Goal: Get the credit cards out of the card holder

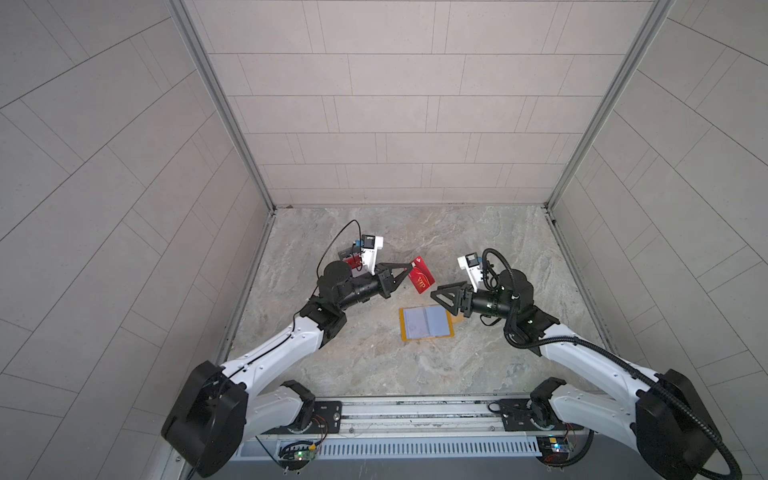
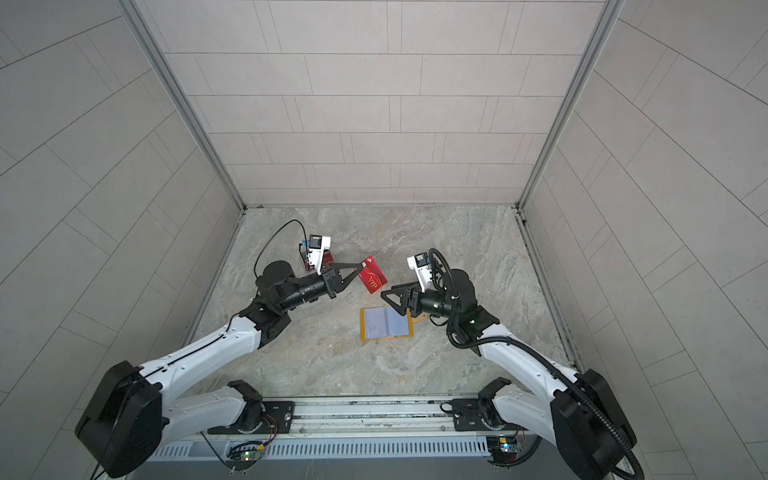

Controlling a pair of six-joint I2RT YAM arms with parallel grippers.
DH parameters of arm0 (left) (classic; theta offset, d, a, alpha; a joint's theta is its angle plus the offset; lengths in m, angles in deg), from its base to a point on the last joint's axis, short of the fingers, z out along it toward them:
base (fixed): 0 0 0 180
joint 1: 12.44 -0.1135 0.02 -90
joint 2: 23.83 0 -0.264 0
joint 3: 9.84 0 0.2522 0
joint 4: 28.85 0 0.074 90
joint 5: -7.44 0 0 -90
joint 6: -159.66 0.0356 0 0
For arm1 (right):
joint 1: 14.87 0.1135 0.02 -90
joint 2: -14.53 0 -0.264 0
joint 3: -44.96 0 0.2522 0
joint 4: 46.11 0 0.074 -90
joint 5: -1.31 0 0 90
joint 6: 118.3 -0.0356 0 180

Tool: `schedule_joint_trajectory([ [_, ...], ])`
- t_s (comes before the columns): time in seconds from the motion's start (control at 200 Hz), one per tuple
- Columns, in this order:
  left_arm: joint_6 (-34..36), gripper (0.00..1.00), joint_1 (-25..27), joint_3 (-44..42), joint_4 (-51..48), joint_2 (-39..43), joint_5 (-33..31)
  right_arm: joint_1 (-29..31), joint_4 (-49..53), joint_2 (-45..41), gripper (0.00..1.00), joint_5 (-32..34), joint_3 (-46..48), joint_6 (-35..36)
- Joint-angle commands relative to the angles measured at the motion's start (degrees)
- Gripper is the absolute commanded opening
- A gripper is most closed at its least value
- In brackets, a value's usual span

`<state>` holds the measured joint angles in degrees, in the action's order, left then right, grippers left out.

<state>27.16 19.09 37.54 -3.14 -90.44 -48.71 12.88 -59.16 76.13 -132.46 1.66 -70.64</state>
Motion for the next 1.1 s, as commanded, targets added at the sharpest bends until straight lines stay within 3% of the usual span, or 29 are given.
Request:
schedule_joint_trajectory([
  [0.0,-4.44,0.00,0.03,-1.24,11.33,-0.02,-3.70,0.51,-10.33,0.74,0.63,2.16,0.25,-5.72],
  [0.516,-16.45,0.00,0.05,-3.47,34.33,-8.32,-4.93,2.47,-27.48,7.12,0.37,3.94,-1.04,-13.91],
  [1.096,-18.41,0.00,0.07,-3.37,37.03,-9.65,-4.19,2.89,-35.95,10.62,0.26,3.94,-2.80,-17.95],
])
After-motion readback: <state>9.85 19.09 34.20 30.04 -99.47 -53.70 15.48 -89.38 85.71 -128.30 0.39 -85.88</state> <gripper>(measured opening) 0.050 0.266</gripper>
